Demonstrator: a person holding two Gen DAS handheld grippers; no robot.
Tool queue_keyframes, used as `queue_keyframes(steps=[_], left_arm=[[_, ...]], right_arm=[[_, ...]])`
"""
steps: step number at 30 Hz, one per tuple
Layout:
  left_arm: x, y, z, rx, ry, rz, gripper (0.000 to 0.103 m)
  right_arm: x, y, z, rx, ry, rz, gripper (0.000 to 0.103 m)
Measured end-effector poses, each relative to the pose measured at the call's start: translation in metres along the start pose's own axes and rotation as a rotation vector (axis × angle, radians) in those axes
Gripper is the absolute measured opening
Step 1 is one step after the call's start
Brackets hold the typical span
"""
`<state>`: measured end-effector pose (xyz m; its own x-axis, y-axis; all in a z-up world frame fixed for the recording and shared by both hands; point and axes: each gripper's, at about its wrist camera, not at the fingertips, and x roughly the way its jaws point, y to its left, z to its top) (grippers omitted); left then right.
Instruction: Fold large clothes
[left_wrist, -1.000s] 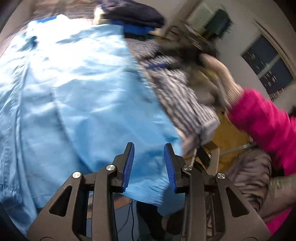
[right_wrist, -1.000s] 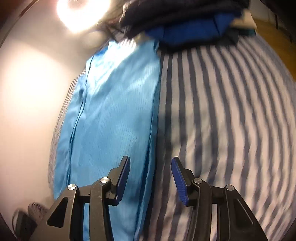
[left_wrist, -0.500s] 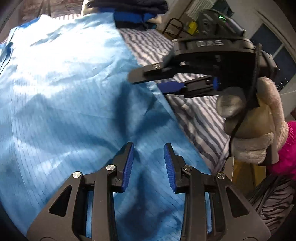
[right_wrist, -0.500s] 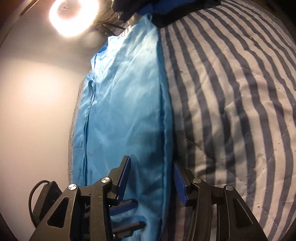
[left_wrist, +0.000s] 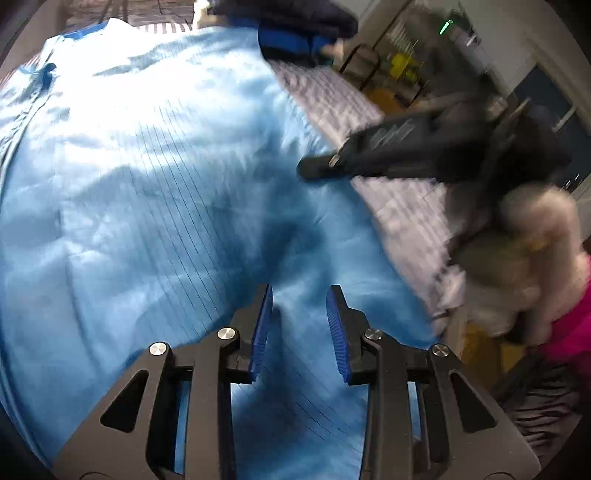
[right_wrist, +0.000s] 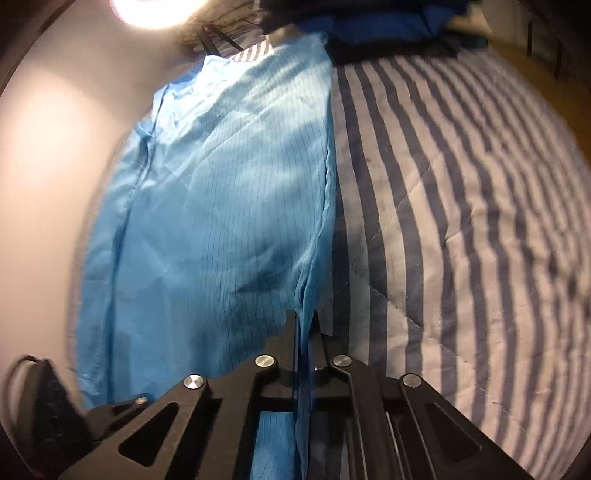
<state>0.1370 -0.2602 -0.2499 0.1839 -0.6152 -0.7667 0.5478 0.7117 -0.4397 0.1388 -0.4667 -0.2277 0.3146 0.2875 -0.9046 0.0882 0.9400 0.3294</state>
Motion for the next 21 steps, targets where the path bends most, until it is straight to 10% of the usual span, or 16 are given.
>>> queue_keyframes(steps=[11, 21], left_arm=[[-0.18, 0.055, -0.039, -0.075, -0.257, 0.101, 0.032], [-0.25, 0.137, -0.083, -0.283, -0.372, 0.142, 0.032]], right_arm=[[-0.025, 0.075, 0.005, -0.149, -0.082, -0.261, 0.0], [-0.027, 0.199, -0.001, -0.402, -0.14, -0.341, 0.0]])
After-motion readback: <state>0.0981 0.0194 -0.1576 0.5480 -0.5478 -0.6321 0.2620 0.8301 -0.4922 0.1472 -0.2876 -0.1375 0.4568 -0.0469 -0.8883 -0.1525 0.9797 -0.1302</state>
